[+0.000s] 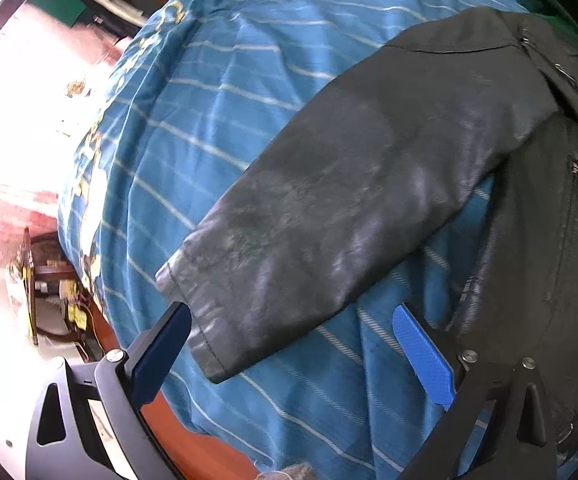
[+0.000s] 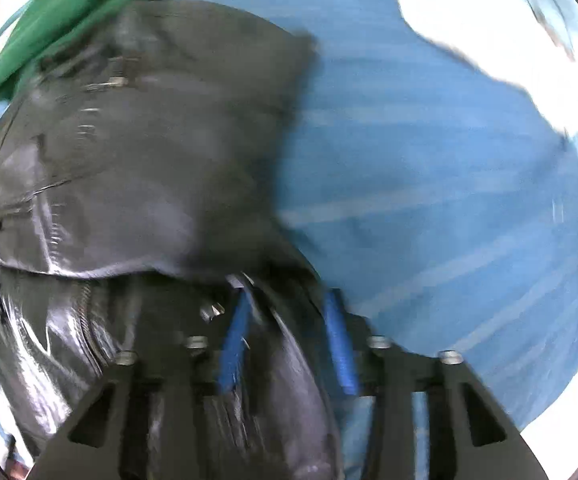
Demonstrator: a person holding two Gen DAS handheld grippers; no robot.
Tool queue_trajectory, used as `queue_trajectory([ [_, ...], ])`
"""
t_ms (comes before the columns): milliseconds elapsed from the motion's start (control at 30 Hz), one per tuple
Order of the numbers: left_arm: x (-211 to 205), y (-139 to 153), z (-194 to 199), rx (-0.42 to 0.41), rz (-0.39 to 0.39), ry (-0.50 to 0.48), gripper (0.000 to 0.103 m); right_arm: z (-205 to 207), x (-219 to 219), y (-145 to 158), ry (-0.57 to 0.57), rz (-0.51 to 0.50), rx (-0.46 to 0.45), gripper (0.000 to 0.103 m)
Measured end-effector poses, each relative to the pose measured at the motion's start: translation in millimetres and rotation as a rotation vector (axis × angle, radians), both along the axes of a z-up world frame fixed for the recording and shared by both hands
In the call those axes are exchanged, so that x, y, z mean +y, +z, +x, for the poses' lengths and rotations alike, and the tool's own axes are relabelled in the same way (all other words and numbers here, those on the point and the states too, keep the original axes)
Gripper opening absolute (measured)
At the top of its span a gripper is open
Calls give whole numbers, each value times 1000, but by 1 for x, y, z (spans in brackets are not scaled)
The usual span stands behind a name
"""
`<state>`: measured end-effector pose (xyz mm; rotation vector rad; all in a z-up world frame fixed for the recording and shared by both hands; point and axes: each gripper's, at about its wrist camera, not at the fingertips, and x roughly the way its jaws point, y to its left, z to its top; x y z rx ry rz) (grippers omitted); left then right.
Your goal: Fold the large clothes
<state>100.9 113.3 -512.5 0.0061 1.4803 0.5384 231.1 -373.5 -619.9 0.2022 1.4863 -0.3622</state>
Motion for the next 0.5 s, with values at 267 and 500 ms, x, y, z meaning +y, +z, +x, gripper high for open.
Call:
queue_trajectory([
  [267, 48, -2, -42, -68, -241, 350, 102, 1, -16, 14, -79, -149, 64, 48],
  [500, 97, -53, -76, -294, -683, 891, 102, -9, 54, 48, -14, -57, -31, 49],
])
